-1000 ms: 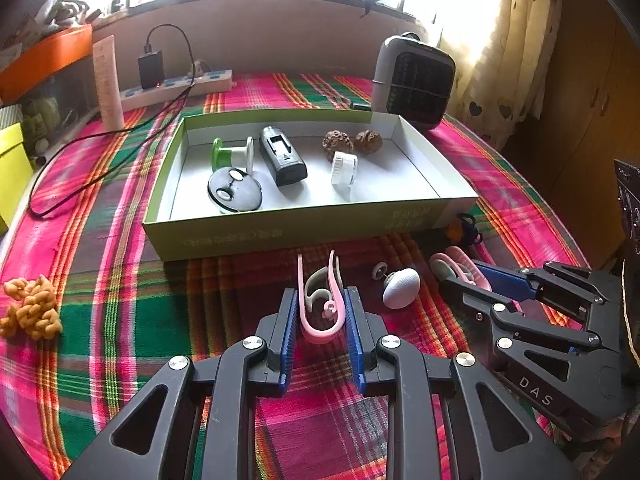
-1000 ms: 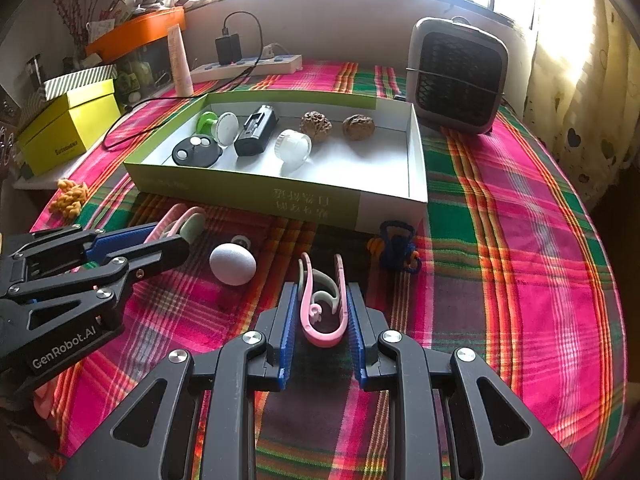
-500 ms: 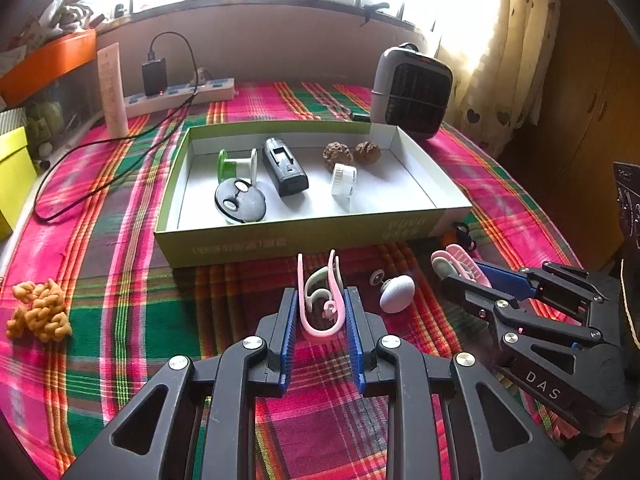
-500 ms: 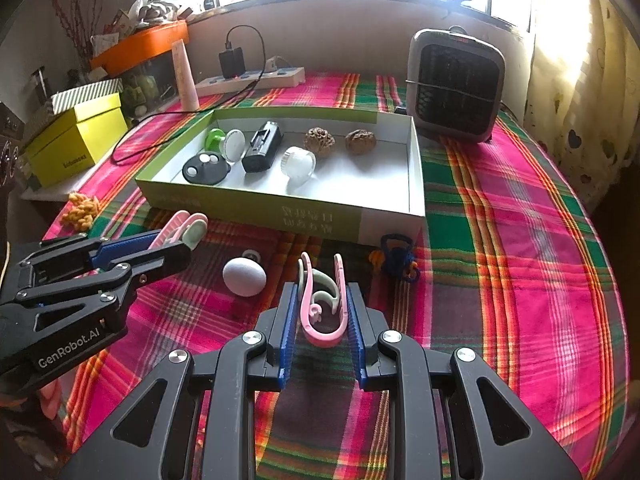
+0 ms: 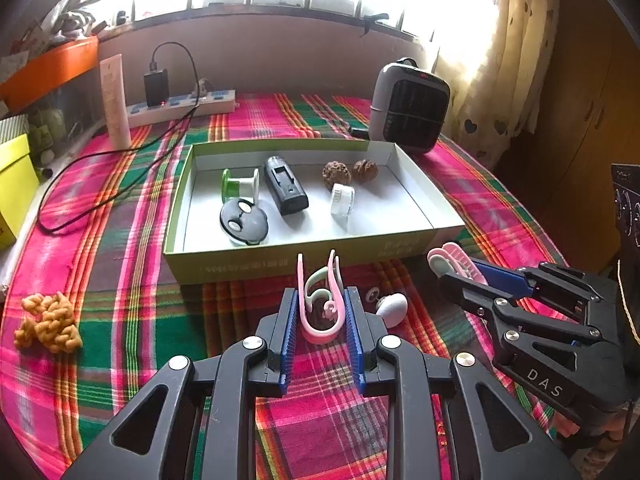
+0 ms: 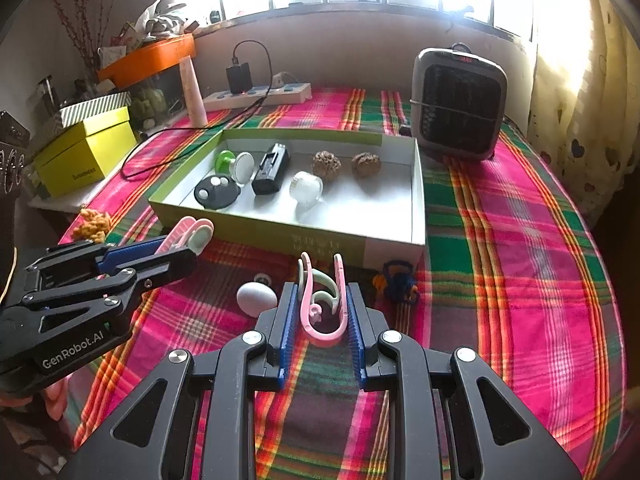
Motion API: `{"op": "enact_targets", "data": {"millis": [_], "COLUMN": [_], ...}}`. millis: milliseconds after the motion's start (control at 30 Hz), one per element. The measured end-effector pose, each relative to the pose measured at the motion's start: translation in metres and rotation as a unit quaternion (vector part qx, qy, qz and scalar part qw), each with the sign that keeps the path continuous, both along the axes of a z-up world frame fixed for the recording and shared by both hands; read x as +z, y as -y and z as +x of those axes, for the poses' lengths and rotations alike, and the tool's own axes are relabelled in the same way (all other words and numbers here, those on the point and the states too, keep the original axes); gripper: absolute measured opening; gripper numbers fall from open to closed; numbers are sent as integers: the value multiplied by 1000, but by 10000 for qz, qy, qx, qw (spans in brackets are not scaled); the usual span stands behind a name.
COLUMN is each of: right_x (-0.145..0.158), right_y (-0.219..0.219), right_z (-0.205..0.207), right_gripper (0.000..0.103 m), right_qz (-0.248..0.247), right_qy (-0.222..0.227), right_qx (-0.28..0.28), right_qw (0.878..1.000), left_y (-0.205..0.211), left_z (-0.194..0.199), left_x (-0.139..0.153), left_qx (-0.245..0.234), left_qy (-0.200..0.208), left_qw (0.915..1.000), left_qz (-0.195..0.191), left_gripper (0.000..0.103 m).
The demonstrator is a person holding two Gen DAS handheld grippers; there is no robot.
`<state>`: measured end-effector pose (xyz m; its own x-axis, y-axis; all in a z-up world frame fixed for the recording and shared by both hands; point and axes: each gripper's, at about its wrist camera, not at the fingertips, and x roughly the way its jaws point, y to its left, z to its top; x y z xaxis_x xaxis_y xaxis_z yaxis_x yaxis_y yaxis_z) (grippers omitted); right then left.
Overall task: Organize objects
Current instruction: 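Carry the pink earhooks with both grippers over into the tray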
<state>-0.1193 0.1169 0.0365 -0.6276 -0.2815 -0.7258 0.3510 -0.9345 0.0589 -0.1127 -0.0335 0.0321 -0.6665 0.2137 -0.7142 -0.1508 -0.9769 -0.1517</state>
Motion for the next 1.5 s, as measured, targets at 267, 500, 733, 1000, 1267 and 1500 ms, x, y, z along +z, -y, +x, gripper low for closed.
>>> {"op": "enact_targets", "data": {"millis": [267, 500, 733, 1000, 1267, 1500], "right_x": [4, 10, 22, 23, 19, 15], "right_y": [1, -1, -9, -8, -4, 2], "right_z": [-5, -14, -27, -38, -45, -56], "right_gripper": [25, 24, 25, 25, 24, 25], "right_qz": [-33, -98, -97, -105, -90, -58], "right_qy": [-29, -70, -147, -126, -69, 17], "right_qx": [23, 12, -51, -59, -6, 33], "right_qw": [10000, 9999, 9998, 9998, 9999, 10000], "left_y": [2, 4, 8, 8, 7, 5], "left_z": [-5, -13, -22, -33, -40, -47], "left_x": [3, 7, 12, 14, 12, 7], "left_qx": [7, -4, 11, 28, 54, 34], "left_qy": [-11, -44, -85, -100, -85, -48], "left_qw": [10000, 10000, 9999, 9999, 9999, 10000], "left_qz": [28, 42, 81, 100, 47, 11], "left_gripper": [21, 21, 21, 21, 21, 21]}}
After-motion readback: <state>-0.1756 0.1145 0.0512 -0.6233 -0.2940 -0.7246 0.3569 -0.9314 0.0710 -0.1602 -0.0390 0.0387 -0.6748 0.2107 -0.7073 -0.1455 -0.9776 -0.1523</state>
